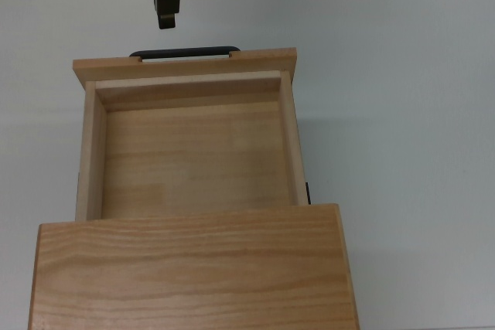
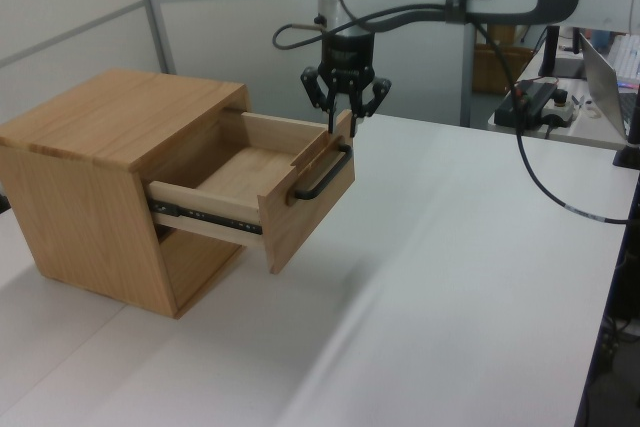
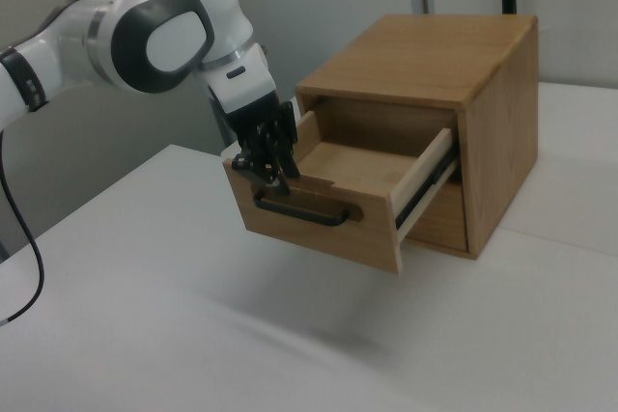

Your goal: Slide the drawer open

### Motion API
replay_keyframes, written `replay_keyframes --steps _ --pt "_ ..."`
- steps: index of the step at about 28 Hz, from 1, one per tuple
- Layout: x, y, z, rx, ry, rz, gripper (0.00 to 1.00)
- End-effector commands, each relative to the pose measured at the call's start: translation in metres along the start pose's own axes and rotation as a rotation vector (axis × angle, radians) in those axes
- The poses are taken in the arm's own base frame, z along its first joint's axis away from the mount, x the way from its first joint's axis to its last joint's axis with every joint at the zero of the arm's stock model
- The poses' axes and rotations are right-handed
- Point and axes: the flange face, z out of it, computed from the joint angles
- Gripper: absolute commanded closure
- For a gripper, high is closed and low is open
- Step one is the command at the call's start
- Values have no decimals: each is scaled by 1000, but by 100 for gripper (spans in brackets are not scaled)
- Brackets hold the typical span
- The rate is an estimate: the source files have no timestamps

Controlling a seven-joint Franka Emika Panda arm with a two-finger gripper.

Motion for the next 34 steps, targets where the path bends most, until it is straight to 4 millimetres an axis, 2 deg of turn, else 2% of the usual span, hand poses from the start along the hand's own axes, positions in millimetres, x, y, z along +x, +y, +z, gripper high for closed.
replay_keyframes --steps 1,10,18,21,26,34 --pt "11 10 -15 19 1 -163 0" --pt "4 8 -32 50 10 -587 0" --pt "-4 10 -36 36 15 -945 0" --pt "-5 16 -32 -2 -21 -1068 0" --pt "-8 22 -27 -41 -74 -1225 0" --pt "-16 24 -23 -58 -117 -1285 0"
